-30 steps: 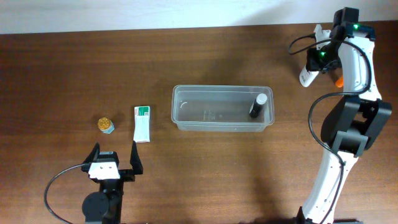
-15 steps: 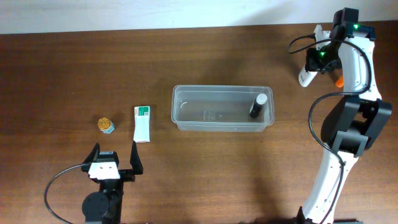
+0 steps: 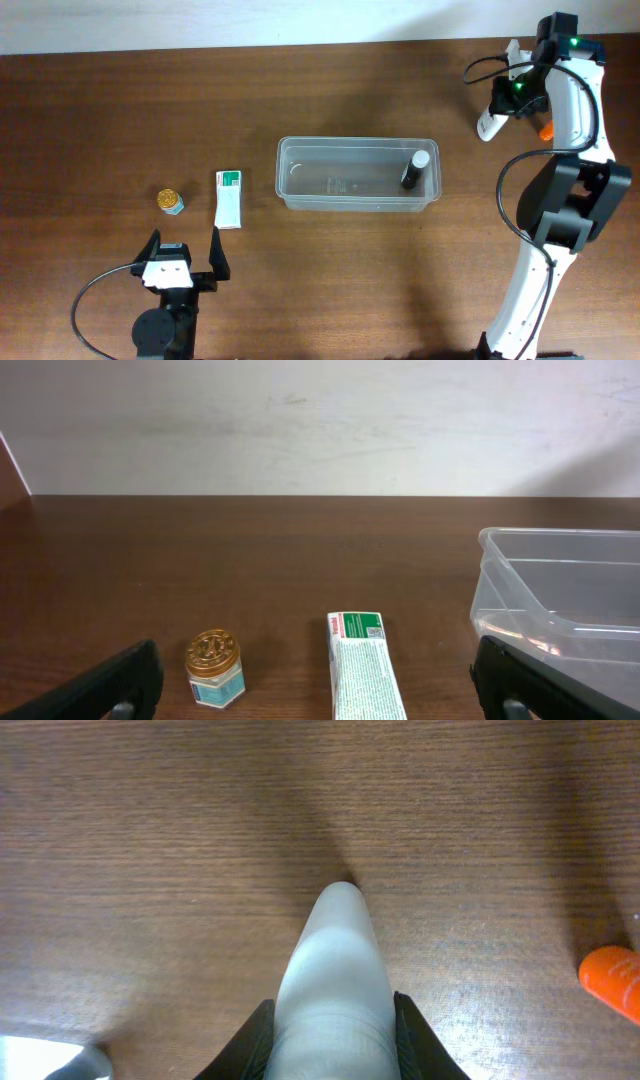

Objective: Pack container
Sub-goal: 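Lift the spray bottle and carry it left over the container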

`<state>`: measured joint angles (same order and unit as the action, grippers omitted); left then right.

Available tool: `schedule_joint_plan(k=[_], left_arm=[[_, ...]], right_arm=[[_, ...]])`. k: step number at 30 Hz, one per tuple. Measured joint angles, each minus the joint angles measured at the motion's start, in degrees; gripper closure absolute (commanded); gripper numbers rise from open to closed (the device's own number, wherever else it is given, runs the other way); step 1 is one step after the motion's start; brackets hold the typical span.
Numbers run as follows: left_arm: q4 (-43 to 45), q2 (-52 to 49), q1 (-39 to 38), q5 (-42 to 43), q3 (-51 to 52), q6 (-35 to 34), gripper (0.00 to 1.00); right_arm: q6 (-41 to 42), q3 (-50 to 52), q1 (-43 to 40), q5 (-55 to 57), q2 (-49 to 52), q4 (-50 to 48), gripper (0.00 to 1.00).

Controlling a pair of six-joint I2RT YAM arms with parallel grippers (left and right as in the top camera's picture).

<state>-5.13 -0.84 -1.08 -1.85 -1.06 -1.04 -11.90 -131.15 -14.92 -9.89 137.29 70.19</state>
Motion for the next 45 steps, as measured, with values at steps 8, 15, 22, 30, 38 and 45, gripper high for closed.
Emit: schedule_joint_plan(k=[8, 15, 22, 30, 38, 45], left_arm=[[0.0, 0.0, 0.0, 0.0, 0.0, 0.0, 0.01], [0.0, 0.0, 0.0, 0.0, 0.0, 0.0, 0.01], [0.0, 0.0, 0.0, 0.0, 0.0, 0.0, 0.01], [0.0, 0.0, 0.0, 0.0, 0.0, 0.0, 0.01], [0.0, 0.0, 0.0, 0.0, 0.0, 0.0, 0.01], [0.0, 0.0, 0.0, 0.0, 0.0, 0.0, 0.01]], right_arm=[[3.3, 0.0, 0.4, -1.4, -11.0, 2.2, 0.8], [6.4, 0.0, 3.4, -2.1, -27.6, 9.1, 0.79], [7.9, -0.3, 9.2, -2.7, -38.5, 18.8, 0.79], [10.0, -0.1, 15.4, -2.7, -41.5, 26.8, 0.8], [14.2, 0.0, 22.5, -2.7, -40.8, 26.8, 0.79], [18.9, 0.0, 27.8, 0.4, -34.0, 25.4, 0.79]])
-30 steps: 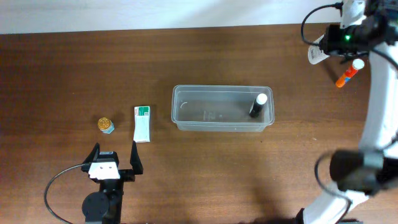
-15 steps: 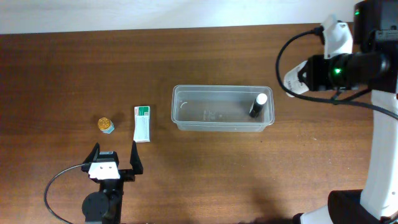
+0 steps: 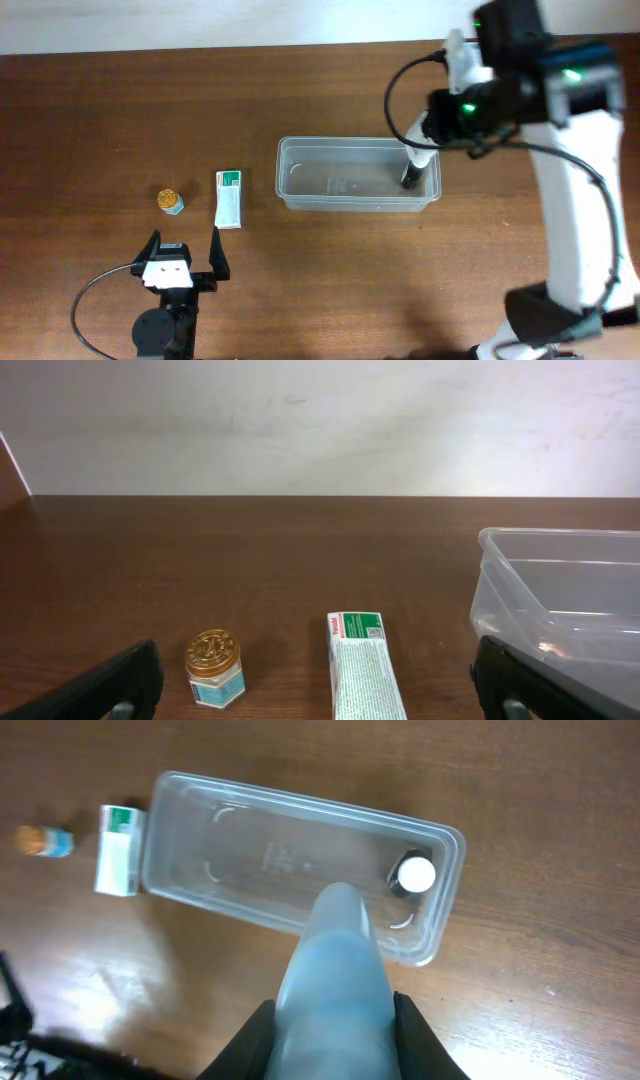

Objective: Pack container
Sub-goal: 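Lift the spray bottle and carry it left over the container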

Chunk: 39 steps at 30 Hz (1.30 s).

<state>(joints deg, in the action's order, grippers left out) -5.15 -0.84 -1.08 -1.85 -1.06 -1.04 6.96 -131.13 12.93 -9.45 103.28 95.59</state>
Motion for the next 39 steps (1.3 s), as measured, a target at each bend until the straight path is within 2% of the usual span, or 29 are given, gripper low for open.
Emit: schedule_joint_plan(k=[19, 39], left_arm=[[0.0, 0.0, 0.0, 0.0, 0.0, 0.0, 0.01], [0.0, 0.0, 0.0, 0.0, 0.0, 0.0, 0.01]], right_arm=[[4.4, 0.1, 1.7, 3.6, 20.4, -5.2, 0.79], [8.1, 0.1, 1.7, 7.1, 21.9, -4.8, 0.8]])
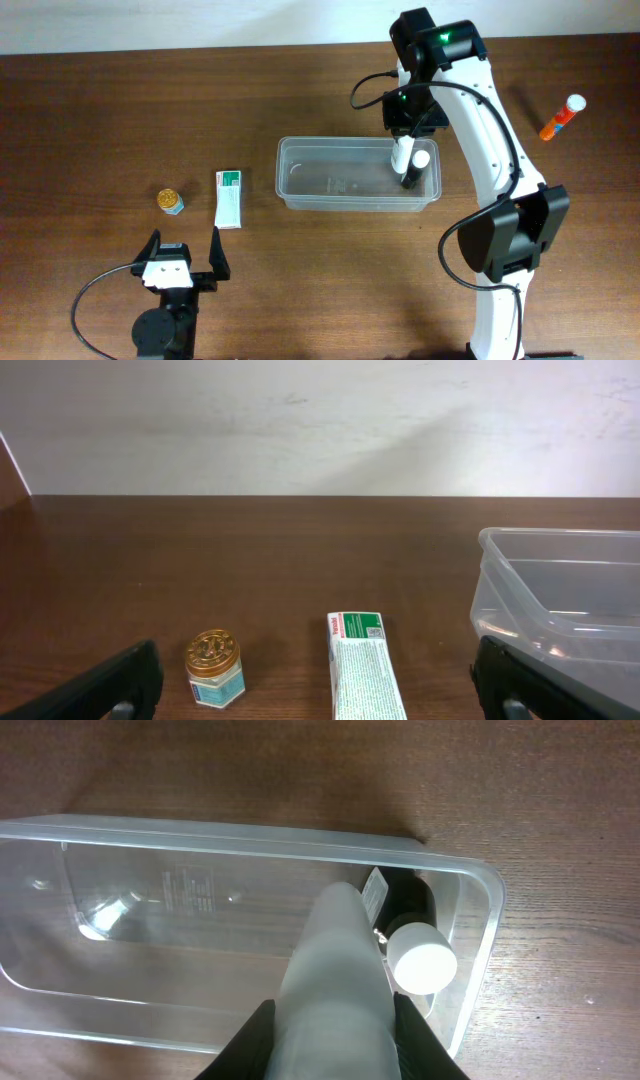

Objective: Pack container
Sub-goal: 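Lift the spray bottle and carry it left over the container, then lower the spray bottle into the container beside the brown bottle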

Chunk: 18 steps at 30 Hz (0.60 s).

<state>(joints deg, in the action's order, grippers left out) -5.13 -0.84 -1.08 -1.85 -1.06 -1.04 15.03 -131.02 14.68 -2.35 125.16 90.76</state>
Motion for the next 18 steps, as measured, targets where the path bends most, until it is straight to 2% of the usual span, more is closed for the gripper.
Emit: schedule_joint_plan(k=[18], left_arm=[[0.0, 0.0, 0.0, 0.0, 0.0, 0.0, 0.01]], right_arm=[[2.9, 0.0, 0.0, 0.0, 0.0, -1.0, 0.8]])
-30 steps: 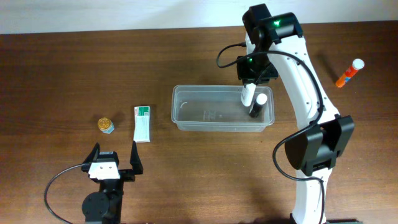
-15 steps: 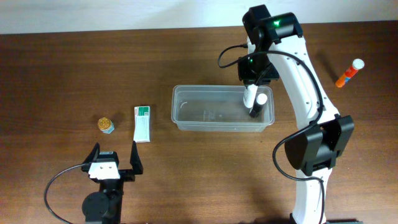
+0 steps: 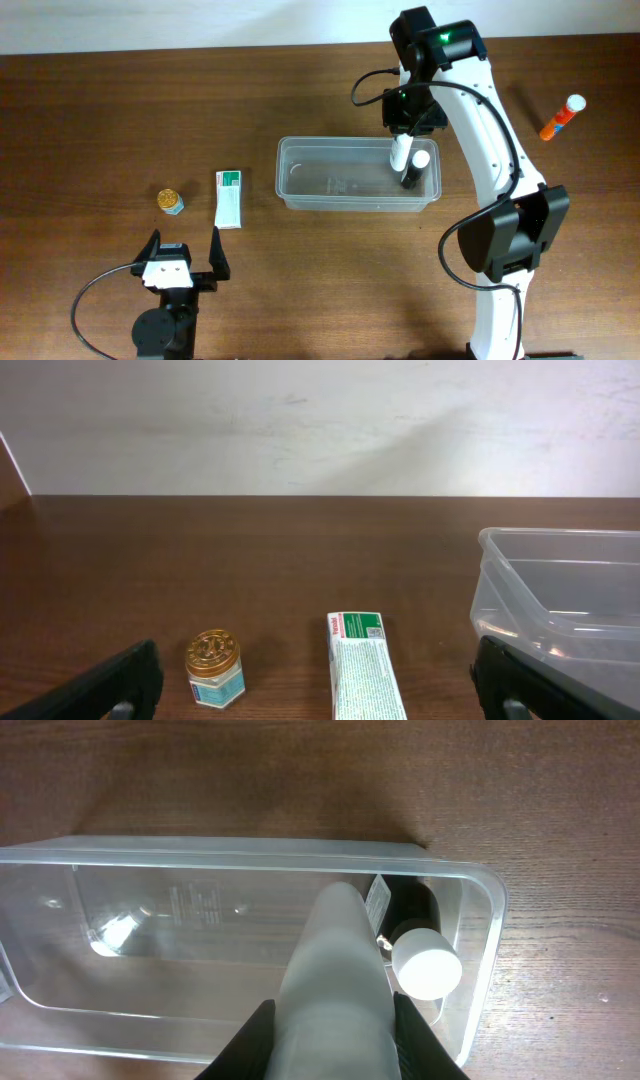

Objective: Pack container
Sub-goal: 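Lower the spray bottle into the container beside the brown bottle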

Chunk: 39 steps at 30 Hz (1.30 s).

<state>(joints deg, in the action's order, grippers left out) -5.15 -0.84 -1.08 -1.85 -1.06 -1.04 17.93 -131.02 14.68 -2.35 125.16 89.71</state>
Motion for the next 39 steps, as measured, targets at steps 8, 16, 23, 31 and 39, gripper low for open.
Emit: schedule_joint_plan(k=[8, 16, 23, 31, 39], left_arm=[[0.0, 0.0, 0.0, 0.0, 0.0, 0.0, 0.01], [0.0, 0.0, 0.0, 0.0, 0.0, 0.0, 0.01], [0.0, 0.0, 0.0, 0.0, 0.0, 0.0, 0.01], [0.0, 0.0, 0.0, 0.0, 0.0, 0.0, 0.01], [0.0, 0.0, 0.0, 0.0, 0.0, 0.0, 0.01]], right_arm=[[0.1, 1.6, 0.0, 0.0, 0.0, -1.0, 0.8], [0.1, 5.2, 0.0, 0.0, 0.0, -4.6, 0.8], [0.1, 7.8, 0.0, 0.2, 0.0, -5.3, 0.81], [0.1, 11.4, 0.0, 0.7, 0.0, -7.6, 0.81], [0.1, 12.1, 0.0, 0.9, 0.0, -9.0, 0.81]])
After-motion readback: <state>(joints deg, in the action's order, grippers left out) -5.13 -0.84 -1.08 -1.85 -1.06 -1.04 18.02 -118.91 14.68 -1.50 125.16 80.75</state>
